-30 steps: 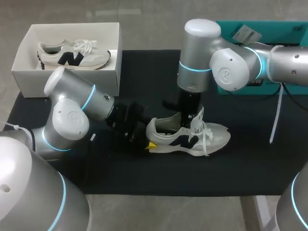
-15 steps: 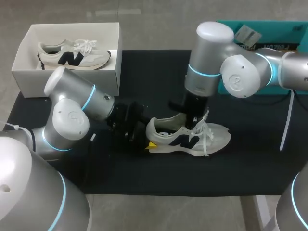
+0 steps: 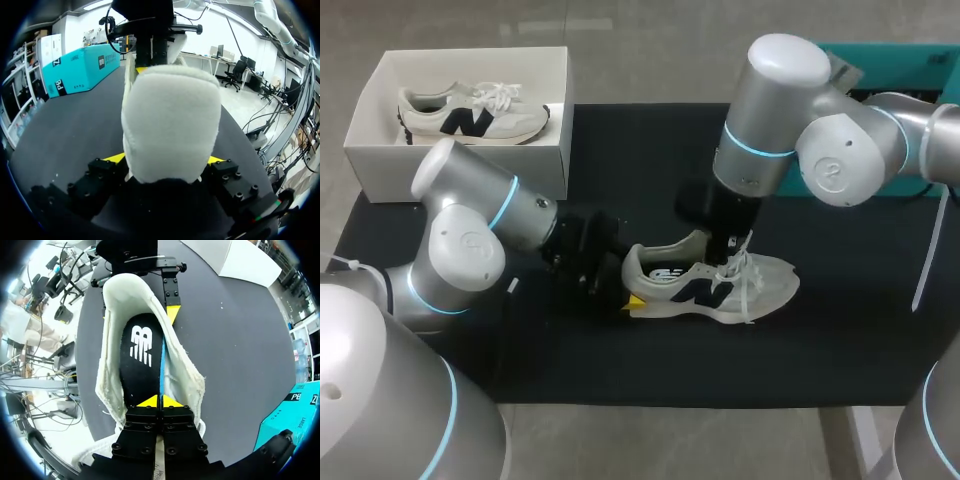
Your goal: Take the shoe out of the shoebox, open the shoe tongue, remove and reinsert the insole, then place the shoe into the shoebox
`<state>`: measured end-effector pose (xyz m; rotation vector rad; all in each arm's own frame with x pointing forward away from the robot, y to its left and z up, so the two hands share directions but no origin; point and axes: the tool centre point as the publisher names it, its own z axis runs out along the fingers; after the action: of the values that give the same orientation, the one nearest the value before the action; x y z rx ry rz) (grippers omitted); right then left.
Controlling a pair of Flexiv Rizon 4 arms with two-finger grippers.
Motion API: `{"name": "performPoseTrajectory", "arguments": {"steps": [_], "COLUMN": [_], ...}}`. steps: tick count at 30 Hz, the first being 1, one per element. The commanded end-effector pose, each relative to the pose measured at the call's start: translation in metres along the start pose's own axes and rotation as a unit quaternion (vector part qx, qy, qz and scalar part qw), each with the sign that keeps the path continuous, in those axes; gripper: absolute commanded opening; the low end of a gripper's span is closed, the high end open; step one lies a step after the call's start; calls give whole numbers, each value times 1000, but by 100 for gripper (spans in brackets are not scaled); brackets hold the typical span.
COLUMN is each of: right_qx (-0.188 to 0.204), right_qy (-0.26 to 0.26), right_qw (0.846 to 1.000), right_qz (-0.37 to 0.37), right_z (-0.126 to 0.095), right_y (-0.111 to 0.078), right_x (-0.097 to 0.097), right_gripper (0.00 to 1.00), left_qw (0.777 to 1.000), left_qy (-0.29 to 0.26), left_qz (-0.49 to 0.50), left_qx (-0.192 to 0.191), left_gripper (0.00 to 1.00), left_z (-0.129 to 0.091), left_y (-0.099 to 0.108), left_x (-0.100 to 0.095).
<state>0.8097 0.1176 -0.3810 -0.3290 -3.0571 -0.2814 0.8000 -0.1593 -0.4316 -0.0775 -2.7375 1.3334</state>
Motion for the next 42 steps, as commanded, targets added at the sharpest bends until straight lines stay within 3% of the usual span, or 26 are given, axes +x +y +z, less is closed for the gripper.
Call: {"name": "performPoseTrajectory", "arguments": {"steps": [1, 17, 24, 31, 42], "right_qx": [-5, -1, -41, -119, -121], "right_qy": [-13, -20, -24, -26, -35], "right_qw": [1000, 1000, 998, 991, 990], "right_qz": [-12, -22, -32, -60, -66], "right_z": [-11, -26, -29, -35, -46], "right_y": [1, -24, -23, -16, -25], "right_x": [7, 18, 17, 13, 14], "right_gripper": [0, 0, 0, 0, 0], "left_qw": [1000, 1000, 1000, 1000, 1000], "left_qy": [1, 1, 1, 1, 1], "left_qz": [0, 0, 0, 0, 0], "left_qx": [-1, -1, -1, -1, -1], "left_gripper": [0, 0, 0, 0, 0], "left_z": [1, 1, 1, 1, 1], "left_y": [3, 3, 3, 3, 3], "left_x": [0, 0, 0, 0, 0]}}
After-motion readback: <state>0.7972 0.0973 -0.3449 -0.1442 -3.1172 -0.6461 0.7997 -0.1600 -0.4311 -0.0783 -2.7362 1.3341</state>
